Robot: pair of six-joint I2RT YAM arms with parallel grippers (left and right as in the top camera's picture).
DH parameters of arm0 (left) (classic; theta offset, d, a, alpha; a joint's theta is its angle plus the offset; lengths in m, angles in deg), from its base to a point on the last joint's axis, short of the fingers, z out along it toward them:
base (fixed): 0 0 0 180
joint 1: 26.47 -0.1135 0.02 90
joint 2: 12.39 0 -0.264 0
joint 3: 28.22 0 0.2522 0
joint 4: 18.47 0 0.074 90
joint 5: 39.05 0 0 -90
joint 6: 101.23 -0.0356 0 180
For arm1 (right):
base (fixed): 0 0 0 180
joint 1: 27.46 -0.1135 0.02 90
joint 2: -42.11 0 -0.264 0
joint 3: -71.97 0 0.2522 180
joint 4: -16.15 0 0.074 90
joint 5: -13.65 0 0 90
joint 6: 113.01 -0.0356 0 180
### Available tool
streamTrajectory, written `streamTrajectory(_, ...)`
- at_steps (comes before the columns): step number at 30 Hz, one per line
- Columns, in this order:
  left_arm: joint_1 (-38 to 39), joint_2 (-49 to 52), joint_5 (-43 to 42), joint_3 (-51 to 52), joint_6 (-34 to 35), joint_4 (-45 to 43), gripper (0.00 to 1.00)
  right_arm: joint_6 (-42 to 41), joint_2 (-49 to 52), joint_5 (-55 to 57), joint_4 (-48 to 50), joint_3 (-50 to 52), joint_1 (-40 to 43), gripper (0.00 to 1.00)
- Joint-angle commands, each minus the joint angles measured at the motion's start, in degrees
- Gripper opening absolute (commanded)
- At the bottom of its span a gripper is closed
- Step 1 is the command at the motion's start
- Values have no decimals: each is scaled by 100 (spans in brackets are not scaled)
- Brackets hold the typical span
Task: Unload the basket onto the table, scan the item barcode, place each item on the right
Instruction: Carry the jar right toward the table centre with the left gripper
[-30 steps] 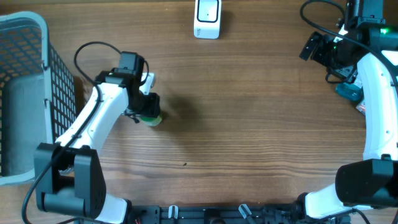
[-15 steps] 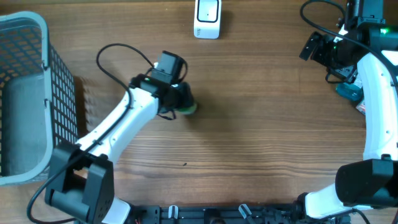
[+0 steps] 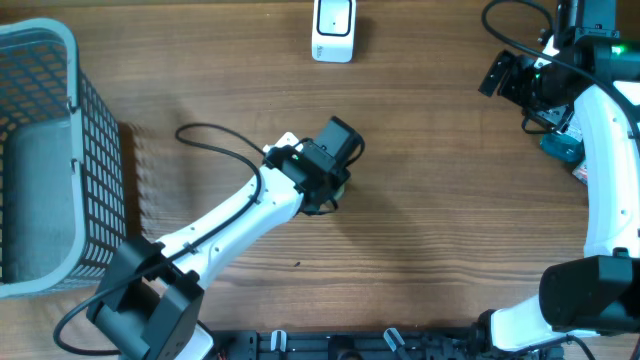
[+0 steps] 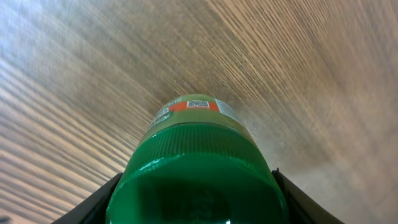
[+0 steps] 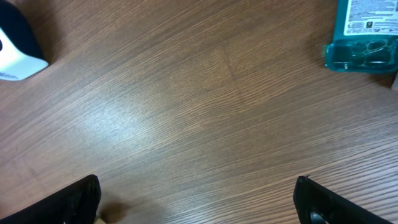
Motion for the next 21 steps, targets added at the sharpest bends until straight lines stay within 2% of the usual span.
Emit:
streamTrajectory(1,173,118,463,-153,1532,0,48,149,81,-210,-11,26,-9,100)
streamTrajectory(3,190,227,428,-153,1853,17,46,155,81,-245,-11,26,-9,100)
streamTrajectory(5,208,431,273,-153,2280,13,56,155,81,-243,-9,26,-9,100)
streamTrajectory(7,205,664,101,-153,2522,13,49,155,81,-243,-11,26,-9,100)
streamTrajectory(9,203,828,-31,-153,2605,11,50,155,81,-245,-11,26,-9,100)
streamTrajectory(13,203,938,-127,-153,2741,15,63,155,81,-245,-11,26,-9,100)
streamTrajectory(14,203,938,-129,-153,2739,-9,72,153,81,-245,-9,26,-9,100)
streamTrajectory(15,203,938,-149,-153,2739,-24,91,153,81,-245,-9,26,-9,100)
streamTrajectory(16,203,935,-168,-153,2736,-57,100,153,81,-245,-9,26,-9,100)
streamTrajectory(20,234,927,-273,-155,2688,-129,100,153,81,-245,-9,26,-9,100)
streamTrajectory(21,284,911,-297,-155,2494,-302,100,155,81,-243,-4,26,-9,100)
